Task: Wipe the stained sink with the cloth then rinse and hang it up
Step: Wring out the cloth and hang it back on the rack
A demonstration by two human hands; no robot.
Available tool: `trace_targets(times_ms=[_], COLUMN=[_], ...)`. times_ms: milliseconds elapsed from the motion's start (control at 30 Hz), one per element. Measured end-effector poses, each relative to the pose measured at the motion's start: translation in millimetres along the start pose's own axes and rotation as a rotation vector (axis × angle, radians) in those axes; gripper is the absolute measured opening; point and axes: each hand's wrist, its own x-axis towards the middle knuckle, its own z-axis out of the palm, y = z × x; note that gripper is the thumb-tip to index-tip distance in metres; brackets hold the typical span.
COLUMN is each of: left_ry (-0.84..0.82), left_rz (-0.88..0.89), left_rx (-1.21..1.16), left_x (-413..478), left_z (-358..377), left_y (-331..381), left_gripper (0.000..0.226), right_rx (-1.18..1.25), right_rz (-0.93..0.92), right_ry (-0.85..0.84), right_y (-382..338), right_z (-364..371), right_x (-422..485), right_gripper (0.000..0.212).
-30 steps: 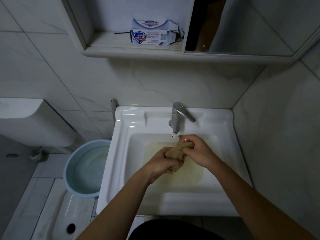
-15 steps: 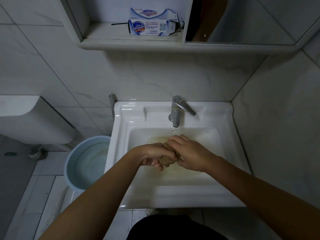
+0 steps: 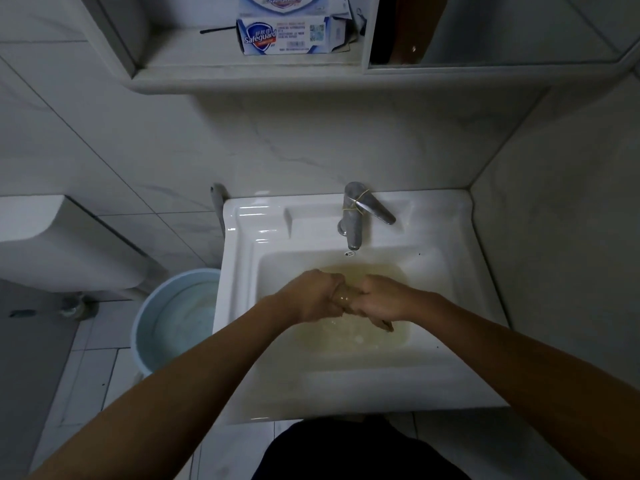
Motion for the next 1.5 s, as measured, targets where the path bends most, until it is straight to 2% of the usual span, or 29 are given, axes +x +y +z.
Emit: trace_targets(times_ms=[67,133,200,267,333,400,500,600,667,733,833,867,933,1000,1067,1133,1233,1300,1333,1367,1433,1500], left_ry=[0.077,0.181,0.293,0.365,0.374,0.329,0.181,-0.05,-0.198,-0.442,-0.794,-0.865,-0.902,-0.895,-0.863,-0.738,-0.546,-0.399,-0.326,-0.226,-0.053,0.094], left_rz=[0.074,0.14,0.204,0.259,0.292,0.259,0.02,-0.308,-0.466,-0.51,-0.441,-0.436,-0.437,-0.424,-0.44,-0.482,-0.483,-0.373,-0.302,-0.233,-0.114,-0.016], left_rx=[0.107,0.229,0.274,0.273,0.258,0.214,0.05,-0.426,-0.716,-0.904,-1.041,-1.046,-1.028,-1.008,-1.024,-0.95,-0.574,-0.297,-0.134,0.013,0.213,0.281], left_x=[1.9,3.8,2.5,-0.3,-2.0,-2.1,-0.5,3.7,3.7,2.1,3.9,4.7,5.8,6.4,8.3,14.1,24.8,29.2,28.6,27.3,22.8,20.6], left_z=[-4.2,-5.3,-2.1,2.4,5.8,6.1,0.7,-11.3,-21.7,-31.7,-38.7,-39.7,-40.0,-38.7,-33.9,-24.0,-10.9,0.5,4.2,6.6,11.0,7.4], left_y=[-9.5,-16.8,-21.1,-23.0,-25.0,-27.5,-29.5,-25.9,-24.3,-25.3,-26.3,-24.2,-20.2,-18.0,-14.3,-8.0,5.3,8.7,9.4,9.1,4.9,-0.1], left_gripper=[0.033,0.036,0.036,0.036,0.038,0.037,0.029,0.01,0.018,0.025,0.036,0.036,0.026,0.008,0.002,0.026,0.027,0.02,0.01,0.011,0.034,0.034], right_rx=[0.181,0.439,0.679,0.781,0.806,0.725,0.605,0.599,0.39,0.083,-0.341,-0.449,-0.586,-0.656,-0.712,-0.748,-0.744,-0.725,-0.676,-0.579,-0.21,0.17], right_rz=[0.119,0.21,0.207,0.176,0.164,0.182,0.136,-0.094,-0.285,-0.439,-0.602,-0.632,-0.669,-0.691,-0.668,-0.571,-0.433,-0.323,-0.267,-0.204,-0.083,0.012], right_ry=[-0.096,-0.3,-0.51,-0.616,-0.64,-0.569,-0.237,0.126,0.276,0.368,0.489,0.518,0.52,0.465,0.424,0.382,0.346,0.24,0.155,0.056,-0.149,-0.271], right_y=[-6.1,-7.4,-2.7,4.0,6.7,6.4,8.5,16.2,21.5,20.7,11.1,7.5,0.6,-2.1,-1.2,1.5,6.8,9.5,11.0,12.3,11.7,8.5], right_z=[-4.0,-8.7,-11.6,-12.6,-12.1,-10.6,-3.7,6.3,10.4,10.7,5.2,2.6,-2.6,-4.8,-5.6,-5.7,-3.7,-3.6,-4.8,-6.0,-8.8,-7.7], right_x=[8.4,15.6,21.8,25.2,24.5,23.4,24.2,21.8,17.3,13.1,11.8,11.6,11.2,11.1,11.1,13.0,20.5,24.7,26.0,26.6,26.4,24.9], right_gripper=[0.022,0.012,0.012,0.014,0.011,0.013,0.033,0.046,0.066,0.082,0.073,0.066,0.051,0.032,0.024,0.024,0.028,0.034,0.035,0.034,0.027,0.021])
